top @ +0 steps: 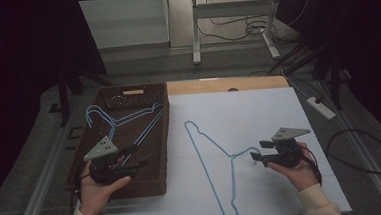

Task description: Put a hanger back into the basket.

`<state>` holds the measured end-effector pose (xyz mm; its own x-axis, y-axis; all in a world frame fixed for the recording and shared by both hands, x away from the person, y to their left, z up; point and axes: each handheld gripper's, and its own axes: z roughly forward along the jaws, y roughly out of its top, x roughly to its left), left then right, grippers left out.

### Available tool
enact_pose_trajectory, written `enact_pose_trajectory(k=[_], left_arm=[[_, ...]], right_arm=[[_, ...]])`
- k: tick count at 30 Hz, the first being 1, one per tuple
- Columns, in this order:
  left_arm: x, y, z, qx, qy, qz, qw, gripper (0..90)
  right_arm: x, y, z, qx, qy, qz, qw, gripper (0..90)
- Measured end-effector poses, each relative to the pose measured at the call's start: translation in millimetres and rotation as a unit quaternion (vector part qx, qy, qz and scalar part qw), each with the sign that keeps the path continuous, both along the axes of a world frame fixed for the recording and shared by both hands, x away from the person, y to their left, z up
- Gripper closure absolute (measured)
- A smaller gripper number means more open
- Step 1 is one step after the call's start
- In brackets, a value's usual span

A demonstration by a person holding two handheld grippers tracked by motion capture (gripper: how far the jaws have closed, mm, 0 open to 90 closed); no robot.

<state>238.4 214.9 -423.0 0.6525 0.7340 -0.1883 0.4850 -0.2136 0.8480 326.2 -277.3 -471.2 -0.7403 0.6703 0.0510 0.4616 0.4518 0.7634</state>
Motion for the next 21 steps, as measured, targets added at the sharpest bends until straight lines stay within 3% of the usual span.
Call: enact_pose_trajectory(k=[3,21], left_arm=[[-1.2,-4.3,-2.2,0.013,-0.004,0.000,0.9999,36.2],[-4.0,-4.8,-6.8,0.014,-0.005,-0.001,0.9999,36.4]], right_arm=[[0.1,-1.2,0.2,0.000,0.004,-0.001,1.0000,39.7],[6.5,-2.5,-1.9,-0.009,0.010,-0.011,0.9998,39.4]])
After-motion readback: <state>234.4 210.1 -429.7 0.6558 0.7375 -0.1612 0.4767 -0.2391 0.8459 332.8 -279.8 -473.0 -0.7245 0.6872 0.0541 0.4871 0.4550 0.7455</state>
